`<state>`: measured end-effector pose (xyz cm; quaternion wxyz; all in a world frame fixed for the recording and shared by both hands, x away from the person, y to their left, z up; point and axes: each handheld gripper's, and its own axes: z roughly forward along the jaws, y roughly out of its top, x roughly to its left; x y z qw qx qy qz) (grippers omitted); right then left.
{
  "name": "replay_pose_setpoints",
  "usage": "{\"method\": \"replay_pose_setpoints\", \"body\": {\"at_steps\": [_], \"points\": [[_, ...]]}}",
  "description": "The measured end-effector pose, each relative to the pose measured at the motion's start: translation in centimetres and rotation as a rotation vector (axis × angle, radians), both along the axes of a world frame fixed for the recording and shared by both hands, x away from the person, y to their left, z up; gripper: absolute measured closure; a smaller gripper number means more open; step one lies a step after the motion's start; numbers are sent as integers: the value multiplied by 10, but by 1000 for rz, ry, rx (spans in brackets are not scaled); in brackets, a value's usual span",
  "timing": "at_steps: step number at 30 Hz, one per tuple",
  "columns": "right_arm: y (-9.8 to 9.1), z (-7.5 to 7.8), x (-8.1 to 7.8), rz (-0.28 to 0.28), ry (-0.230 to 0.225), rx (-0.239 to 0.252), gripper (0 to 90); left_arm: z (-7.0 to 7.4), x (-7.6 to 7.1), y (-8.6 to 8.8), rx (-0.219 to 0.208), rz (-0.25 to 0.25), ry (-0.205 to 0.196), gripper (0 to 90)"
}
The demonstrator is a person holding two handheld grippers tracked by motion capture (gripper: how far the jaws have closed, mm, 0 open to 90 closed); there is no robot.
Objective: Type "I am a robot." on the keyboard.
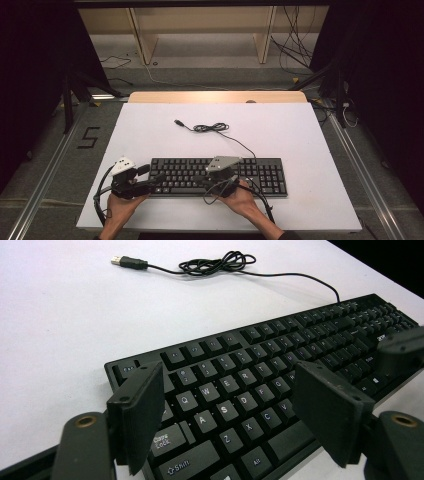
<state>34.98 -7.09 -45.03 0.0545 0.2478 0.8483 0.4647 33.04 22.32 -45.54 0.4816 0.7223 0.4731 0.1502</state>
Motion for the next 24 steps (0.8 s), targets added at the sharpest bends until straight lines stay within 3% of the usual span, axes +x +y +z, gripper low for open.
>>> {"method": "replay_pose_setpoints", "body": {"at_steps": [21, 24], "points": [[12, -29, 2, 13, 34, -181, 900, 0, 0, 0, -3, 5, -3, 279], [12, -30, 2, 8, 38, -173, 900, 0, 0, 1, -3, 5, -4, 279]]}}
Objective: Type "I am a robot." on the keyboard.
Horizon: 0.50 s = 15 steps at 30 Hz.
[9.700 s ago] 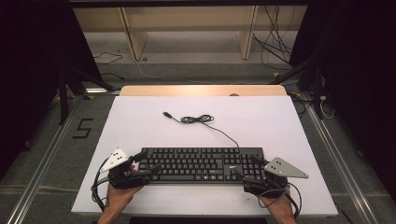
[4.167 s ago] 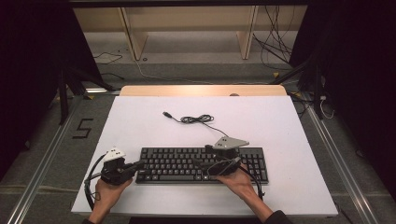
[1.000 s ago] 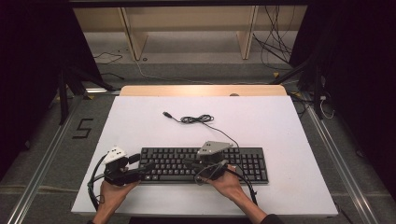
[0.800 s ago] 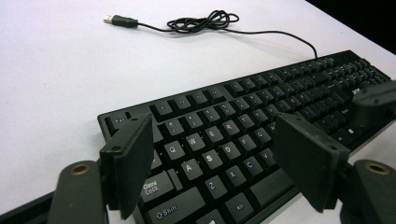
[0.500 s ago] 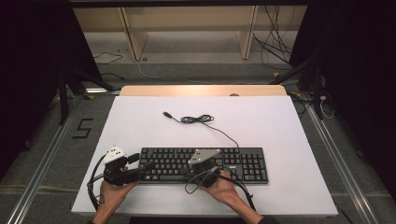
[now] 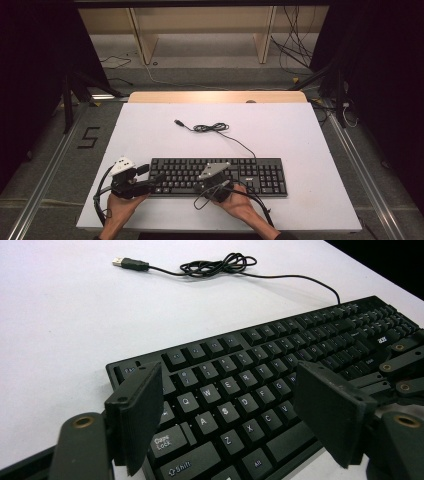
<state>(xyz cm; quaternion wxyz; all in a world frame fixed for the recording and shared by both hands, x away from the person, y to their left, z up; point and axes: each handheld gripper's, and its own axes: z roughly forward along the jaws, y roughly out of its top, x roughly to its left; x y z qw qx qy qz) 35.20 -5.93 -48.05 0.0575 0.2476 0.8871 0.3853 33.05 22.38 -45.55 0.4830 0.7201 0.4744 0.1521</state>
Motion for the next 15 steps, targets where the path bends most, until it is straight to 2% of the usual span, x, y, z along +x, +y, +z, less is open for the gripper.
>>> {"method": "replay_pose_setpoints", "body": {"at_steps": [3, 7, 9, 12, 15], "points": [[0, 0, -1, 1, -11, -8, 900, 0, 0, 0, 2, 1, 1, 279], [0, 1, -1, -1, 3, -3, 900, -1, 1, -1, 2, 2, 2, 279], [-2, 3, 0, -12, -13, 18, 900, -1, 1, -1, 1, 2, 2, 279], [-7, 11, 0, -20, -16, 84, 900, -1, 2, 0, 3, 0, 5, 282], [-13, 17, 1, -29, -29, 122, 900, -2, 2, 0, 0, -1, 11, 285]]}}
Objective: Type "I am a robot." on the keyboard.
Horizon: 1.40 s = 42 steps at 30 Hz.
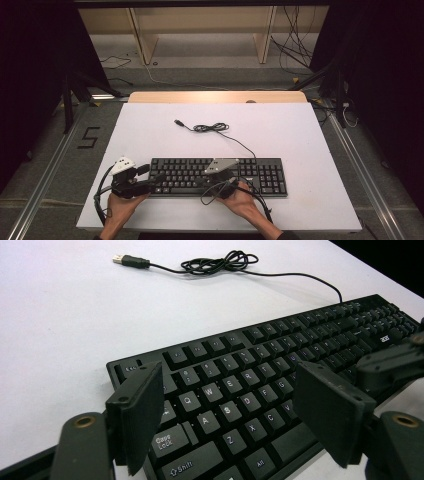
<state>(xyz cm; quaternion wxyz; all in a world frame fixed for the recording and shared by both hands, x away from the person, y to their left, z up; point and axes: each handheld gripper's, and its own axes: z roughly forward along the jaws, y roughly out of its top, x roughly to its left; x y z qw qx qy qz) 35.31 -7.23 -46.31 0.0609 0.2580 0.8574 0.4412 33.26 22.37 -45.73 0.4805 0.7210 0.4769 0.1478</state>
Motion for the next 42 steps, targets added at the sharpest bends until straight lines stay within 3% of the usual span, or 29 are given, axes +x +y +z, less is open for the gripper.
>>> {"method": "replay_pose_setpoints", "body": {"at_steps": [4, 5, 11, 15, 19, 33, 42], "points": [[-8, 5, 1, -26, -14, 32, 877, 0, 0, -1, -1, -4, 2, 295], [-10, 6, 1, -32, -12, 42, 788, 0, 0, -1, -1, -4, 2, 300], [-24, 14, 2, -68, -15, 80, 570, -1, 1, -1, -2, -11, 5, 321], [-33, 19, 3, -93, -19, 106, 443, -1, 1, -2, -4, -24, 7, 362], [-39, 24, 3, -115, -32, 124, 371, -2, 2, -4, 1, -35, 7, 429], [-57, 31, -1, -158, -50, 145, 311, -5, 8, -9, 43, -58, 12, 761], [-62, 33, -6, -166, -56, 152, 305, -7, 13, -10, 82, -62, 33, 890]]}}
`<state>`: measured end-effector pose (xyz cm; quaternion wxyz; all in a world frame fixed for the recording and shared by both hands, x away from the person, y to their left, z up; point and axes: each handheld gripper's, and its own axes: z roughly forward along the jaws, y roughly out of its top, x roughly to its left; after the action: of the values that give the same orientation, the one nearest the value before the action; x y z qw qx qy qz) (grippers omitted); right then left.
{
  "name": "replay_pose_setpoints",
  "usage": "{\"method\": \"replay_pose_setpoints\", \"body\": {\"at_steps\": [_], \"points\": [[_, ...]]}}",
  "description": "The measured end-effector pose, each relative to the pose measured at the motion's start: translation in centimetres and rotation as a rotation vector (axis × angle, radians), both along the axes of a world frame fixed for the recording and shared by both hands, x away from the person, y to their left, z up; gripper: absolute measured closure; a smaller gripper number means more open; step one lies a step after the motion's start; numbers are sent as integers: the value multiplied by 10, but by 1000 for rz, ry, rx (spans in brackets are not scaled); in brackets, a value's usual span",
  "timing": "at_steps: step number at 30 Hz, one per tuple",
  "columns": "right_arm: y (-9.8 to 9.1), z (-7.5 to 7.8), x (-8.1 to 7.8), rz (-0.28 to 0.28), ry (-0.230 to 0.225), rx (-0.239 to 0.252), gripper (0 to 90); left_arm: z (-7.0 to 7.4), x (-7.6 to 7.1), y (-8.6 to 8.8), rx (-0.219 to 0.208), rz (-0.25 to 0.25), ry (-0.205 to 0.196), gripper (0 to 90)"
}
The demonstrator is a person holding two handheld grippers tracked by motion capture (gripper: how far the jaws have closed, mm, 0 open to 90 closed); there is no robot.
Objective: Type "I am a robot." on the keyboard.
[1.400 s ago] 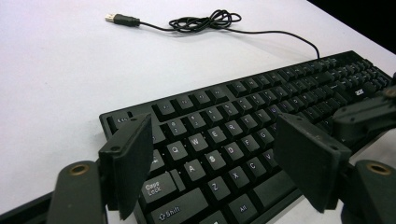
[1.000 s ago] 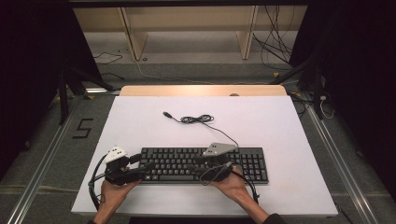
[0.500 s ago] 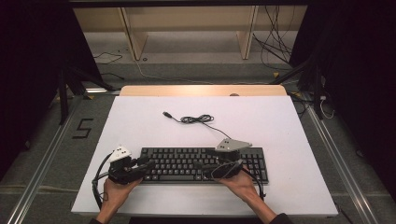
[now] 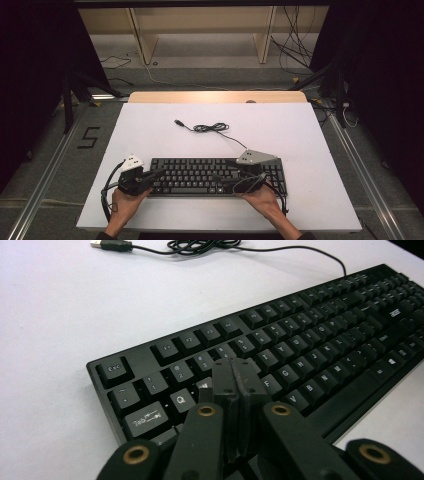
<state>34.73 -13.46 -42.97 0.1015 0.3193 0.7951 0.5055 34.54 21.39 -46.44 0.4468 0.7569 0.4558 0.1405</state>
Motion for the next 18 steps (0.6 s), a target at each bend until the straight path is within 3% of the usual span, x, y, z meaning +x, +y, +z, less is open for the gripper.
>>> {"method": "replay_pose_setpoints", "body": {"at_steps": [18], "points": [[2, -1, -3, 7, -2, 0, 296, -7, 6, -1, 36, -3, 59, 892]]}}
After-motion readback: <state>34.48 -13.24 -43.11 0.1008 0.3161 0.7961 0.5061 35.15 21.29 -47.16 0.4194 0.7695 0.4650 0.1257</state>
